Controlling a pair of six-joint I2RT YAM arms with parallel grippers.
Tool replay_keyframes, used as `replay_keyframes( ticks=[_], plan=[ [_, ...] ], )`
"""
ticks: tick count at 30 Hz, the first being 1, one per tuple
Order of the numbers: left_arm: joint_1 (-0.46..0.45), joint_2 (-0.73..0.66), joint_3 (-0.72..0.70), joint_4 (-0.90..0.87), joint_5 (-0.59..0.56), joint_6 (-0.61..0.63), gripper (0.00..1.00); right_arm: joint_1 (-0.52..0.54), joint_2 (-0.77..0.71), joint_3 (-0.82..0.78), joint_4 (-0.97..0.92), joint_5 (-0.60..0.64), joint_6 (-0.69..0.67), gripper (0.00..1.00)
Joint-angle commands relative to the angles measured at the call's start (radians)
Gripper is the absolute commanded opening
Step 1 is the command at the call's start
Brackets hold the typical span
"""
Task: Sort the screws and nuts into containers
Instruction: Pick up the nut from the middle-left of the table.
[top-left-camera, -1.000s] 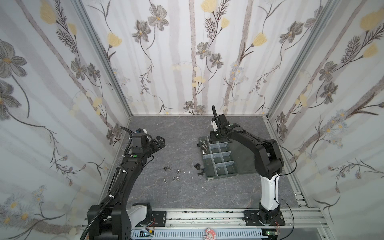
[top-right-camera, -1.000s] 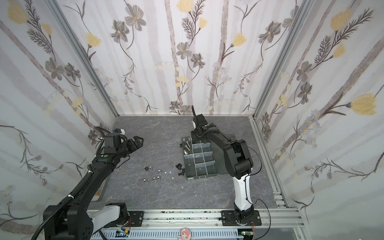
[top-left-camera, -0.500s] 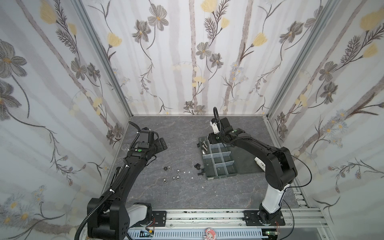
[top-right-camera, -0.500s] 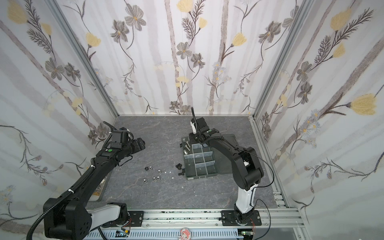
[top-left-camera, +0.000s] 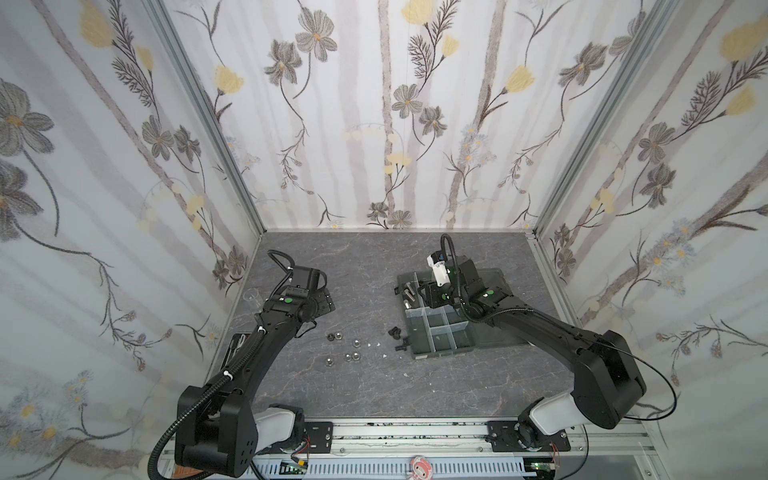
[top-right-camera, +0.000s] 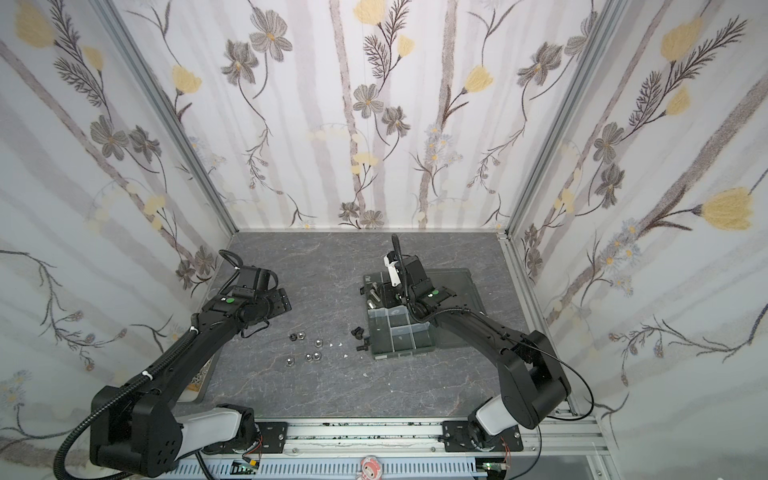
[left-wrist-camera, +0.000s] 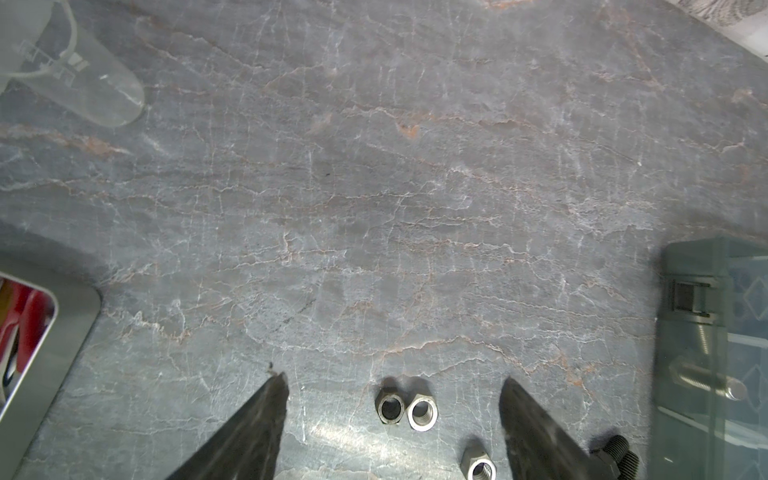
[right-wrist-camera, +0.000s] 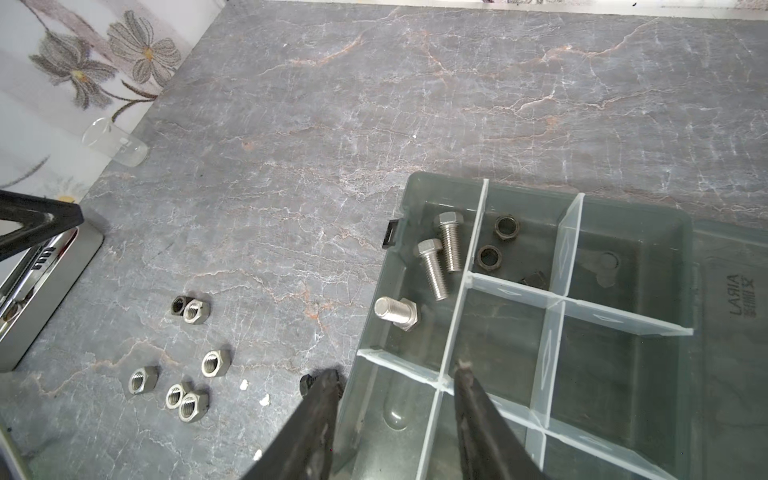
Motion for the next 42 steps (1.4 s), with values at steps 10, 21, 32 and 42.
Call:
replay_keyframes(
  ticks=[10, 21, 32, 42],
  plan=[
    [0.0, 0.007, -0.155, 0.06, 0.023, -0.154, 0.8, 0.038, -0.078, -0.078, 0.096, -0.021, 0.014, 0.47],
    [0.0, 0.087, -0.183, 0.083, 0.002, -0.144, 0.66, 0.04, -0.095, -0.086, 0.109, -0.017, 0.008, 0.48],
    [-0.005, 0.183, -0.151, 0.1, -0.002, -0.1, 0.53, 0.042, -0.102, -0.097, 0.118, -0.015, 0.006, 0.47],
    [-0.046, 0.255, -0.118, 0.099, 0.008, -0.084, 0.56, 0.042, -0.097, -0.097, 0.12, -0.011, 0.004, 0.47]
  ],
)
